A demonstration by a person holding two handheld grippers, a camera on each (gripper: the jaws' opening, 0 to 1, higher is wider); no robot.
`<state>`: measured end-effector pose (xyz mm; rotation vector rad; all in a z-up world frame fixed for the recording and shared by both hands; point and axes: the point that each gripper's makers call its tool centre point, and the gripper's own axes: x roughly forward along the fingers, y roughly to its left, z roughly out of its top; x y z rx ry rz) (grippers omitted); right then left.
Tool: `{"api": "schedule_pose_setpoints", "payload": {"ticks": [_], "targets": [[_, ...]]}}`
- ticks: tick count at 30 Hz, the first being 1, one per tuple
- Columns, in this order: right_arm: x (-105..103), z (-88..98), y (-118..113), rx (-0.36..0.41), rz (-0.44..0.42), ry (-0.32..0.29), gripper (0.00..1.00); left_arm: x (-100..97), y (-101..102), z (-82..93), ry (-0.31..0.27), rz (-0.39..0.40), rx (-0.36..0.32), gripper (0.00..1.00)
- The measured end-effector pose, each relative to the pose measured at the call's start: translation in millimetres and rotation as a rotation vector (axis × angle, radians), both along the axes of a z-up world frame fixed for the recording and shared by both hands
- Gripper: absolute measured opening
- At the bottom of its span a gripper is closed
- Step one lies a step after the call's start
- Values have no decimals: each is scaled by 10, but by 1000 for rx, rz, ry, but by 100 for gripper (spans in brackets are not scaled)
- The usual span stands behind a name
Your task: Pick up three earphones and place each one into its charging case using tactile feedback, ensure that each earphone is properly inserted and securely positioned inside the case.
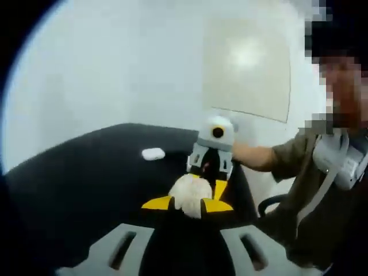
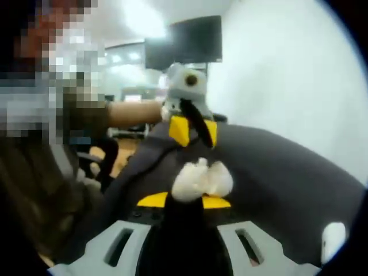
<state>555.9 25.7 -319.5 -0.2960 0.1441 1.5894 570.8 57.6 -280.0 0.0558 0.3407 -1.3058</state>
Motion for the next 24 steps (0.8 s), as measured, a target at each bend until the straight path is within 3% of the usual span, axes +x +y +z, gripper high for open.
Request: {"api": "schedule_pose_setpoints", "payload": {"ticks": [2,5,8,11,15,17,19,21,22,24], "targets": [[-8,3,2,1,4,-4,21,20,-52,-25,11,-10,0,20],[-17,6,0,2,7,-5,21,77,-86,-116,-46,9,58,19],[-19,4,-5,0,3,11,21,72,-80,-60,-69,2,30,19],[-23,7,-15,-5,2,44,21,102,-22,-13,-1,29,-32,20],[-41,10,-29,-4,5,50,21,184,54,-247,25,67,57,22],[-49,12,-36,-3,5,42,21,102,5,-308,92,34,47,24],[-55,16,-44,-2,7,26,22,38,-54,-359,167,14,37,28],[-48,29,-49,6,10,-14,23,39,-65,-346,157,15,44,29],[-35,51,-45,17,17,-63,24,7,-73,-355,213,20,47,28],[-58,52,-42,20,25,-86,24,-13,-118,-335,291,5,21,26]]}}
